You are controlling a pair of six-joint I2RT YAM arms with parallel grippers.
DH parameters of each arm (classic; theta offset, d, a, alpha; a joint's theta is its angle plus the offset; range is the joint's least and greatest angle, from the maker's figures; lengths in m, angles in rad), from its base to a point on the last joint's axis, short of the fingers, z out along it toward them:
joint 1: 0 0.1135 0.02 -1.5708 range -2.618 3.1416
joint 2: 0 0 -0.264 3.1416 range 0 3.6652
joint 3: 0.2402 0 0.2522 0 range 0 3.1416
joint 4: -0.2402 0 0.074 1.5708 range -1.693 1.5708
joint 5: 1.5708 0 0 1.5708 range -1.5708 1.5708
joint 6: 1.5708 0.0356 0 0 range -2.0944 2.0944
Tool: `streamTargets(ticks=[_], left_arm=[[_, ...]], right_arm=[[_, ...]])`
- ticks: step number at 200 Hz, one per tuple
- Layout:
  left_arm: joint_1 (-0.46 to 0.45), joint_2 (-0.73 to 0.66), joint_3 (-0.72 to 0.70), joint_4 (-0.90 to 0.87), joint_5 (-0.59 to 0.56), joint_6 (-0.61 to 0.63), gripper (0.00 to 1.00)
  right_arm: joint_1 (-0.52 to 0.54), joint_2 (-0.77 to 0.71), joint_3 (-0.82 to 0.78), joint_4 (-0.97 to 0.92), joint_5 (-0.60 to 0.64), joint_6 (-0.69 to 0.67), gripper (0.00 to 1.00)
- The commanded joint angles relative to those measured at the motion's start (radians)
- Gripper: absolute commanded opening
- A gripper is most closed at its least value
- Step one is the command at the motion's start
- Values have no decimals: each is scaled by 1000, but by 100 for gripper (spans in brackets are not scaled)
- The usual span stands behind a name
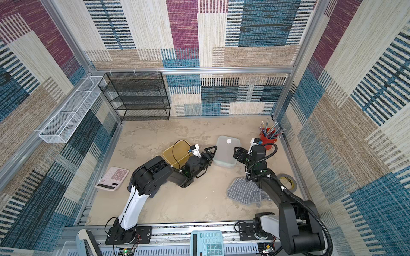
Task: Wipe the insides of the lunch boxes
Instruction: Open the fastener of the lunch box.
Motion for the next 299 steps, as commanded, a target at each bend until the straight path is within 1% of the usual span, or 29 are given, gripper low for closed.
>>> streamTargets(ticks=[1,23,51,92,111,134,157,181,206,236,260,275,287,299], left_arm=[[4,10,15,8,25,-16,80],[2,17,31,-2,36,-17,79],[3,18,36,-2,34,-16,76],[4,24,50,-9,41,-17,69],[4,34,59,0,45,-23,64],[3,41,66,0,48,-30,58],[2,49,73,7,51,-35,53],[3,52,68,16,43,-37,45],[4,52,59,34,30,-44,44],[4,49,48,41,24,-43,37],[4,49,42,46,20,-46,29],[3,50,37,52,17,-46,27],[5,51,34,55,14,-44,22],[4,51,31,57,12,-43,19]], right_arm=[[13,25,1,86,-5,-35,75],[36,70,28,75,-8,-58,68],[70,93,44,77,3,-75,58],[90,146,65,53,3,-97,51],[94,168,65,46,3,-98,49],[102,191,58,39,11,-98,48],[111,206,48,39,23,-92,48],[120,219,39,41,31,-87,48],[129,232,34,43,46,-78,48],[139,251,31,46,61,-74,48],[142,262,27,44,72,-74,48],[145,264,23,43,78,-74,48],[145,264,20,42,81,-74,48],[147,266,15,40,86,-75,48]])
